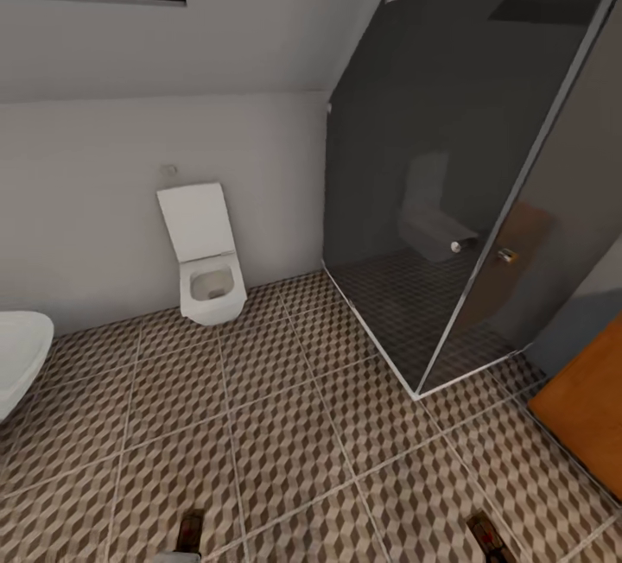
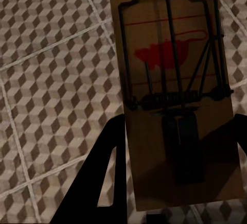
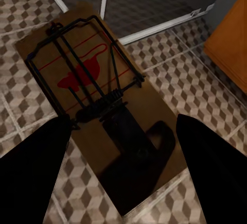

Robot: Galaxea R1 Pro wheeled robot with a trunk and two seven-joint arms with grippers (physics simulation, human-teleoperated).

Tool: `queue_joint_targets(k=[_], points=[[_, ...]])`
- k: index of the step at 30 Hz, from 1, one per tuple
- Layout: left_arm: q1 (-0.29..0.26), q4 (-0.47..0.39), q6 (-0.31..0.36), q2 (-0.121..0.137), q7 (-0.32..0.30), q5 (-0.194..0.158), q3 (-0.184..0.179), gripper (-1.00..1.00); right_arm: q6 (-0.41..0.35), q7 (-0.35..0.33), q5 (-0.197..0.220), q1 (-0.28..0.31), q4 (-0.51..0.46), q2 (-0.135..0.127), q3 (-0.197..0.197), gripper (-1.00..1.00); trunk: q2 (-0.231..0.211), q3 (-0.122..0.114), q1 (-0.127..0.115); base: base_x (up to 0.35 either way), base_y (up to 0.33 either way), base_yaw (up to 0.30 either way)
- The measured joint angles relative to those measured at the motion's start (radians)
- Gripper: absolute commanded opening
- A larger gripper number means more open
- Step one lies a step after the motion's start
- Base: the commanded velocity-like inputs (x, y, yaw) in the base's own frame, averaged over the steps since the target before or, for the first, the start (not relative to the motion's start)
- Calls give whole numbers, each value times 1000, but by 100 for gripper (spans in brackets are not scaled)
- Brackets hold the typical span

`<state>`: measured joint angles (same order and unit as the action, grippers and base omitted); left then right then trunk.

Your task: Take the four mousetraps from the cabinet in the bathroom and place them on the bathroom floor. Make sure all four end up on the same floor surface, and ensure that at least two of them are either under or directly next to the same bathroom sink.

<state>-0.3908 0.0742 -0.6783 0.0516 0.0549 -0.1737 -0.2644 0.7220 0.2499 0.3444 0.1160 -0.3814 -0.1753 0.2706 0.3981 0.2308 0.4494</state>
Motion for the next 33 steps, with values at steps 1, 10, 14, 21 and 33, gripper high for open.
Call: queue_joint_targets(k=[1, 10, 14, 21, 33], points=[[0, 0, 0, 0, 0, 0, 0, -100, 0, 0, 0, 0, 0, 0, 0, -100, 0, 0, 0, 0, -86, 289], [0, 0, -1, 0, 0, 0, 0, -100, 0, 0, 0, 0, 0, 1, 0, -100, 0, -4, 0, 0, -85, 289], [0, 0, -1, 0, 0, 0, 0, -100, 0, 0, 0, 0, 0, 1, 0, -100, 0, -5, 0, 0, -83, 289], [0, 0, -1, 0, 0, 0, 0, -100, 0, 0, 0, 0, 0, 1, 0, -100, 0, -7, 0, 0, -83, 289], [0, 0, 0, 0, 0, 0, 0, -100, 0, 0, 0, 0, 0, 1, 0, -100, 0, -12, 0, 0, -82, 289]])
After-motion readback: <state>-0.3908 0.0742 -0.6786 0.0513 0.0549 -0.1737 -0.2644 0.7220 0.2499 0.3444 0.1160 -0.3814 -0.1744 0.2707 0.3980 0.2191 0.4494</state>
